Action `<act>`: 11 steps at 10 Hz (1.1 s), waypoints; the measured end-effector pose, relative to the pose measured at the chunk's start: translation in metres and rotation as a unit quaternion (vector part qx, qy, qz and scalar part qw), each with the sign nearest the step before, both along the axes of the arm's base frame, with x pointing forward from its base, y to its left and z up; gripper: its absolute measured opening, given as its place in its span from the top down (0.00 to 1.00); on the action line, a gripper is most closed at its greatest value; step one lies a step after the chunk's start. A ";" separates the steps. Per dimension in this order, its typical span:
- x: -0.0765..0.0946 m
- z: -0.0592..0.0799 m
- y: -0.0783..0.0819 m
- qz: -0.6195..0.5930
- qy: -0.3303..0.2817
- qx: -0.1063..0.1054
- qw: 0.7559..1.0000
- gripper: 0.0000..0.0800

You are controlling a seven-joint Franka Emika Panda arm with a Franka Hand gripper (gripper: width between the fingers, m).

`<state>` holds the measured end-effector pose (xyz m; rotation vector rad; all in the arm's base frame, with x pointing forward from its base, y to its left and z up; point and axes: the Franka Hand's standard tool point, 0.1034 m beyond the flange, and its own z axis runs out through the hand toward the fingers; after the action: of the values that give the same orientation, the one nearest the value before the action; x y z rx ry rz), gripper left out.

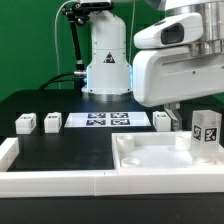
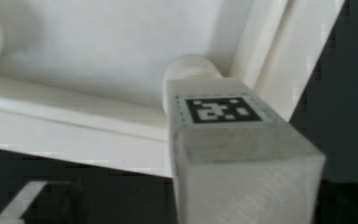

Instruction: Assemble square table

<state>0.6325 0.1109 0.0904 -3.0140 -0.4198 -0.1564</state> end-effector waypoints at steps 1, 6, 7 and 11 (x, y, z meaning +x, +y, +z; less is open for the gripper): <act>0.001 0.000 0.002 0.001 -0.003 0.000 1.000 0.34; 0.001 0.000 0.002 -0.002 -0.003 0.001 1.000 0.64; 0.001 0.000 0.002 -0.013 -0.001 0.002 1.000 0.64; 0.000 0.000 0.002 -0.105 0.009 0.012 0.994 0.64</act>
Offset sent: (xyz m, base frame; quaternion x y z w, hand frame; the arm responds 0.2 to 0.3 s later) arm 0.0000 0.0000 0.0000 0.0000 0.0000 0.0000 1.0000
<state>0.6330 0.1131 0.0905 -3.0280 -0.0960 -0.1476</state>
